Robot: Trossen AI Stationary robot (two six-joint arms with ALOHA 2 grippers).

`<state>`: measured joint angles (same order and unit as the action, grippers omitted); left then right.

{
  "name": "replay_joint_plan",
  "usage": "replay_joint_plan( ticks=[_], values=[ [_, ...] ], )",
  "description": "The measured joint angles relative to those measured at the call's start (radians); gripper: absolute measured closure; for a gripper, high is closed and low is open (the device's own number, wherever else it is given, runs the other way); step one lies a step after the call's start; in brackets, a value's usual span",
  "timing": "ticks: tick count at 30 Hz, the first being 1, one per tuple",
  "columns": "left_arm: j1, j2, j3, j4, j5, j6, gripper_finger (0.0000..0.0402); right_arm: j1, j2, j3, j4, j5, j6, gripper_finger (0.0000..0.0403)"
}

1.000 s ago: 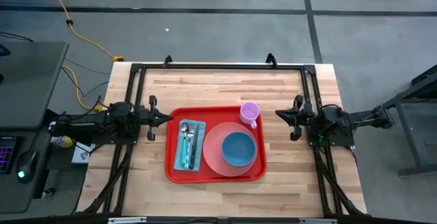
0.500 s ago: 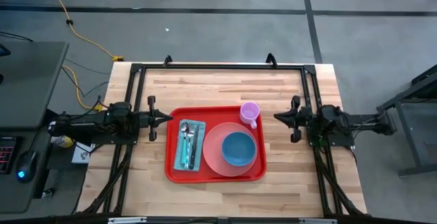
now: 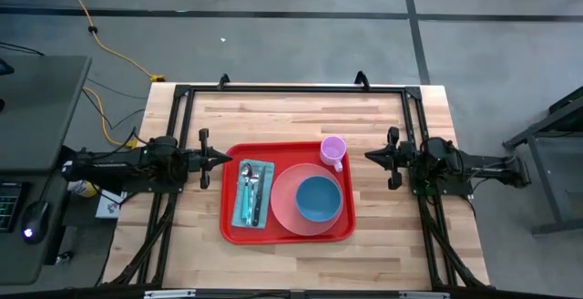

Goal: Set up tray
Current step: Return to Home Position

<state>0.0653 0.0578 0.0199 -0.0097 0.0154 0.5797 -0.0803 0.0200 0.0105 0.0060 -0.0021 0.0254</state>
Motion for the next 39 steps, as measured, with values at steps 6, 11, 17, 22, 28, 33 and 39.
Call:
replay_joint_plan(
  ticks=[6,11,17,22,28,33,39],
  values=[
    [0.0,0.0,0.0,0.0,0.0,0.0,0.0364,0.0,0.0,0.0,0.014,0.002,0.0,0.0402],
    [0.0,0.0,0.0,0.0,0.0,0.0,0.0364,0.0,0.0,0.0,0.014,0.002,0.0,0.0402],
    [0.0,0.0,0.0,0.0,0.0,0.0,0.0364,0.0,0.0,0.0,0.016,0.002,0.0,0.0402],
    [0.0,0.0,0.0,0.0,0.0,0.0,0.0364,0.0,0.0,0.0,0.016,0.002,0.0,0.0402],
    [0.0,0.0,0.0,0.0,0.0,0.0,0.0364,0.0,0.0,0.0,0.017,0.002,0.0,0.0402],
    [0.0,0.0,0.0,0.0,0.0,0.0,0.0364,0.0,0.0,0.001,0.017,0.002,0.0,0.0402],
    [0.0,0.0,0.0,0.0,0.0,0.0,0.0364,0.0,0.0,0.001,0.017,0.002,0.0,0.0402]
  ],
)
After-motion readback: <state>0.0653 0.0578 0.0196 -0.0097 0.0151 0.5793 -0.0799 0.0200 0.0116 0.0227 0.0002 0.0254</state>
